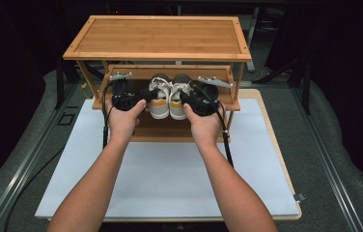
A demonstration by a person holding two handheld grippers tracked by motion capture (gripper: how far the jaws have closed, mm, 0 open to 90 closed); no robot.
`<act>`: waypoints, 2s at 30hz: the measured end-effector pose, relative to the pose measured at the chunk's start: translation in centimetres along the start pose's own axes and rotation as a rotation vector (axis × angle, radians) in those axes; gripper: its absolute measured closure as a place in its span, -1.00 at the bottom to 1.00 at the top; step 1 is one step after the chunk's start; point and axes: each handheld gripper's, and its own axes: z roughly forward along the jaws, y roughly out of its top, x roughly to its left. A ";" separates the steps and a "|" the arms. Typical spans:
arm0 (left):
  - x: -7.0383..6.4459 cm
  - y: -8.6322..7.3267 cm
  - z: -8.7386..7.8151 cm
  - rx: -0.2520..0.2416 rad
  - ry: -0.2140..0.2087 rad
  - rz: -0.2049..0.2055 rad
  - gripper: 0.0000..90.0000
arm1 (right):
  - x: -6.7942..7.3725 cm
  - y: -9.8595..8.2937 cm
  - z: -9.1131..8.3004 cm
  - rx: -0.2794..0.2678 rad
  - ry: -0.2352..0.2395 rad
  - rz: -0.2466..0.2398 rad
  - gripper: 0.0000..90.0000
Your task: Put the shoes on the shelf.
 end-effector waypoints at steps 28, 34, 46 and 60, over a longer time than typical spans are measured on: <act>-1.0 2.0 -1.5 0.021 0.020 0.017 0.23 | 0.5 2.0 -1.0 0.049 -0.037 -0.076 0.27; -1.0 1.8 -2.7 0.006 0.007 0.031 0.40 | 0.7 1.8 -2.4 -0.003 -0.041 -0.105 0.43; 0.5 -0.2 -3.6 0.004 0.009 0.029 0.99 | -0.9 0.6 -3.4 -0.017 -0.038 -0.111 0.99; 0.7 -1.9 -1.8 0.021 0.001 -0.003 0.99 | -1.3 -0.8 -2.2 0.025 -0.041 -0.119 1.00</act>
